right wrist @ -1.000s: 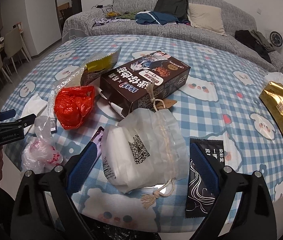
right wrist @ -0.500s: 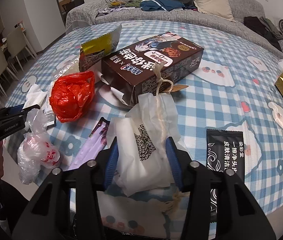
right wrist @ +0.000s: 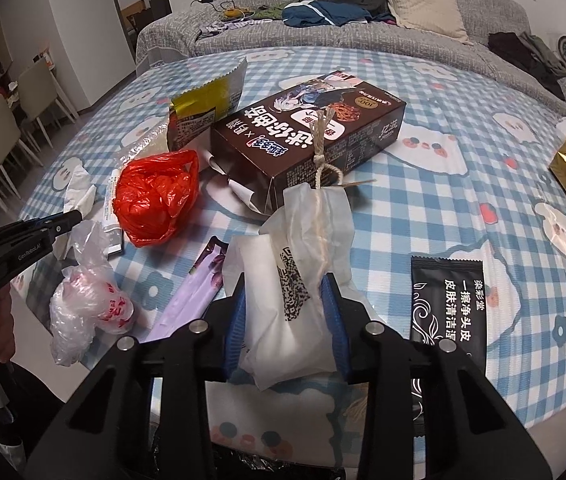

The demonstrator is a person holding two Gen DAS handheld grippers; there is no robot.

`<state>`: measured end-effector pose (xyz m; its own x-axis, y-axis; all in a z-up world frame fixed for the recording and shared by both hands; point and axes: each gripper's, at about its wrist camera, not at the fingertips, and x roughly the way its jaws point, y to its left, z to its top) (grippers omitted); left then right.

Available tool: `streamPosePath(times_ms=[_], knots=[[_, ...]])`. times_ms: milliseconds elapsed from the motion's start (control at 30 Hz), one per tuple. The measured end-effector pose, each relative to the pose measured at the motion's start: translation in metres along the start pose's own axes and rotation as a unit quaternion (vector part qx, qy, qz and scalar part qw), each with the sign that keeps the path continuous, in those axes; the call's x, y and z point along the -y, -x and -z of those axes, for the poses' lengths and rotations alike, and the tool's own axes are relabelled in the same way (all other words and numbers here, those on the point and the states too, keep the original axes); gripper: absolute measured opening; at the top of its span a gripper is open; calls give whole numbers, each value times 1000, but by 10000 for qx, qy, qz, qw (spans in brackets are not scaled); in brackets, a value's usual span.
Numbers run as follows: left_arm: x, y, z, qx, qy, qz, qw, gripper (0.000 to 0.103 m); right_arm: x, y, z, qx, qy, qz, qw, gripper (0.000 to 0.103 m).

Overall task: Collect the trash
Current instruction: 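Lift and carry the tissue and drawstring bag with both tools toward the black bin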

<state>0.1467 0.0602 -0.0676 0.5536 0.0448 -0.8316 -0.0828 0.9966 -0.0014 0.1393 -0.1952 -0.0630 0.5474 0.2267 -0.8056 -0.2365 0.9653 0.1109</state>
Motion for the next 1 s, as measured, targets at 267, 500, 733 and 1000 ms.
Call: streamPosePath(times_ms=[267, 500, 733, 1000], knots=[[5, 18, 4, 75, 84, 96, 9999, 10, 1, 16, 4, 127, -107, 28, 9999, 35], [13, 35, 14, 150, 70, 104, 9998, 10, -3, 30, 9, 226, -156, 24, 9996, 35], [18, 55, 28, 207, 102, 157, 9996, 10, -8, 43, 19, 343, -149, 50, 9993, 35], [26, 77, 44, 282, 103, 213, 9993, 10, -12, 62, 29, 464, -159, 86, 9988, 34]])
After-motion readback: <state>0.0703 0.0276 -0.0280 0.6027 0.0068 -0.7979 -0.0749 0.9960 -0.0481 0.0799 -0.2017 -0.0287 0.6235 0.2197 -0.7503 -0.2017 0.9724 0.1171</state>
